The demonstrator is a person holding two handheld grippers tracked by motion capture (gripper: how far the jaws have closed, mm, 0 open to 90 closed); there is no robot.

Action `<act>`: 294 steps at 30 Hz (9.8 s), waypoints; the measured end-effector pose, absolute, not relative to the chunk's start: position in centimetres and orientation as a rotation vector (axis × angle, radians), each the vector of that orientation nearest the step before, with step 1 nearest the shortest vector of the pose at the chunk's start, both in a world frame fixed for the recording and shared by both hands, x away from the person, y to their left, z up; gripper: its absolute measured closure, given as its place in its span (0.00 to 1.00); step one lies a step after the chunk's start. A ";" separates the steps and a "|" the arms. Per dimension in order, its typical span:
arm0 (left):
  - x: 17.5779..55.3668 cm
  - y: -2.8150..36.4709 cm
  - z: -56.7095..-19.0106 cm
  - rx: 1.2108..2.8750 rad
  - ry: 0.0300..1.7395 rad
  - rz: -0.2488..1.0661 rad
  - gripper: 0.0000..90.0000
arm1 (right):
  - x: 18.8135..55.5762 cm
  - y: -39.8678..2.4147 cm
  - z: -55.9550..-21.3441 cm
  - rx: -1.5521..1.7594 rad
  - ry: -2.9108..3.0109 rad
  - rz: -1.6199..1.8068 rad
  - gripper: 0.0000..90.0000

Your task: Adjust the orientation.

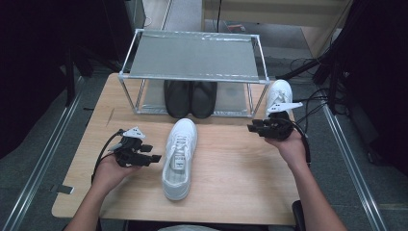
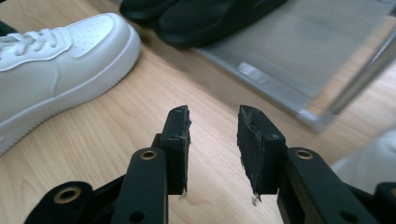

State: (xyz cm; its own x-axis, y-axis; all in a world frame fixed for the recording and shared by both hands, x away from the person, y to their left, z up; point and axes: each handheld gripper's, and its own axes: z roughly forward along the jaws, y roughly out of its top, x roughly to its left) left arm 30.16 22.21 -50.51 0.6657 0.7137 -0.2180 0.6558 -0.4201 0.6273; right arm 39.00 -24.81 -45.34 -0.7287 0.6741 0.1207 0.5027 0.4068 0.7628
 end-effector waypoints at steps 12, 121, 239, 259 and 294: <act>30.2 22.1 -50.4 2.180 1.039 0.105 0.44 | 40.8 -28.3 -44.6 1.147 2.441 1.169 0.73; 30.6 22.9 -49.7 2.133 1.058 0.119 0.43 | 33.5 -24.9 -43.3 1.134 2.601 0.852 0.82; 30.0 20.4 -49.3 2.168 0.941 0.063 0.91 | 29.5 -17.7 -44.8 0.902 2.692 1.265 0.96; 29.9 20.2 -50.3 2.170 0.960 0.039 0.93 | 36.7 -16.8 -48.1 1.019 2.612 1.146 1.00; 29.2 18.3 -50.9 2.151 0.949 0.005 1.00 | 37.7 -15.9 -48.7 1.004 2.679 1.194 1.00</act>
